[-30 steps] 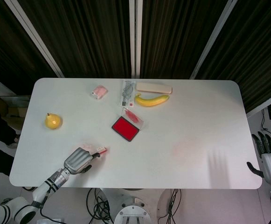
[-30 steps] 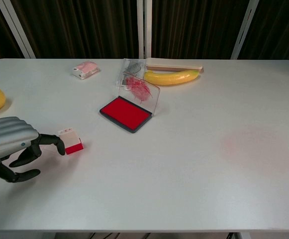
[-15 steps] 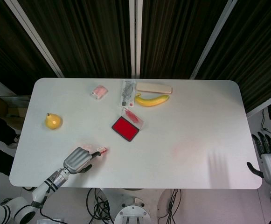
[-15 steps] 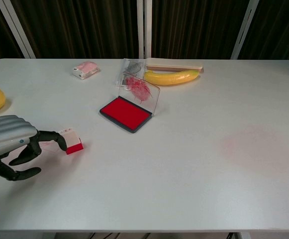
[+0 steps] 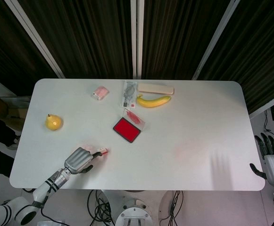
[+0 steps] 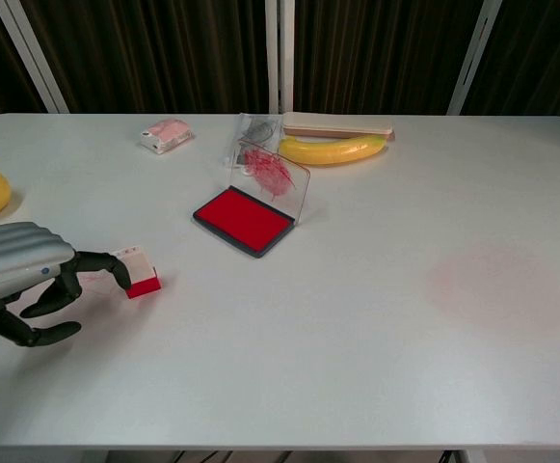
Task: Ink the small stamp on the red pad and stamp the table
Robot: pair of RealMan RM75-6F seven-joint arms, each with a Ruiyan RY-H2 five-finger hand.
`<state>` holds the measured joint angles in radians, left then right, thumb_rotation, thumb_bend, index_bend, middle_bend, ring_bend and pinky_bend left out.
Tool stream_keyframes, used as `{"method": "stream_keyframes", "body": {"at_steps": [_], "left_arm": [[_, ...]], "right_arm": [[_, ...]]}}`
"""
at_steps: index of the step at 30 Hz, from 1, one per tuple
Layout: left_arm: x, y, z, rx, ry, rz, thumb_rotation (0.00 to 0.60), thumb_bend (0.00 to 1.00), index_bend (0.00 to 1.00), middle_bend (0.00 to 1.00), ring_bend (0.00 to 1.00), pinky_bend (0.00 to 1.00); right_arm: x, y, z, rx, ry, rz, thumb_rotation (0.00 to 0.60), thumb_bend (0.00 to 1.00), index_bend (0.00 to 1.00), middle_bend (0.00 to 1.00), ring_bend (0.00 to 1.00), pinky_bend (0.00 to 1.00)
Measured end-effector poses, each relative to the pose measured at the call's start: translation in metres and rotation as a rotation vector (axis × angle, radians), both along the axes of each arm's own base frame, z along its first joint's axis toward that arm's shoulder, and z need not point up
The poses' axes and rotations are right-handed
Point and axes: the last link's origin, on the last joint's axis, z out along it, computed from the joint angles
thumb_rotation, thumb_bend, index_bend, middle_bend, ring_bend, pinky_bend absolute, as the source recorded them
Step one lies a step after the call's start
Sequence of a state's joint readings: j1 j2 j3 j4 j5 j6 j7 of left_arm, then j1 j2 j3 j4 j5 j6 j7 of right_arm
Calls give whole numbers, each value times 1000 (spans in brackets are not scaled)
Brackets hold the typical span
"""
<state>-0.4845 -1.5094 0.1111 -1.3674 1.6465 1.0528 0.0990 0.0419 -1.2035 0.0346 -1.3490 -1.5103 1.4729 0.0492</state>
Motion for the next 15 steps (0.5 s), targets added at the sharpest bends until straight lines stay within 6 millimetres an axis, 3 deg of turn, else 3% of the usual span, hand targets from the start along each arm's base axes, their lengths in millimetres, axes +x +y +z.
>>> {"method": "stream_keyframes", "body": {"at_steps": [15], "left_arm": [[-4, 3, 1, 17, 9, 13, 600, 365, 265, 854, 669, 799]], "right_arm": [[0, 0, -2, 2, 0, -5, 600, 141, 0, 0, 0, 0]]}}
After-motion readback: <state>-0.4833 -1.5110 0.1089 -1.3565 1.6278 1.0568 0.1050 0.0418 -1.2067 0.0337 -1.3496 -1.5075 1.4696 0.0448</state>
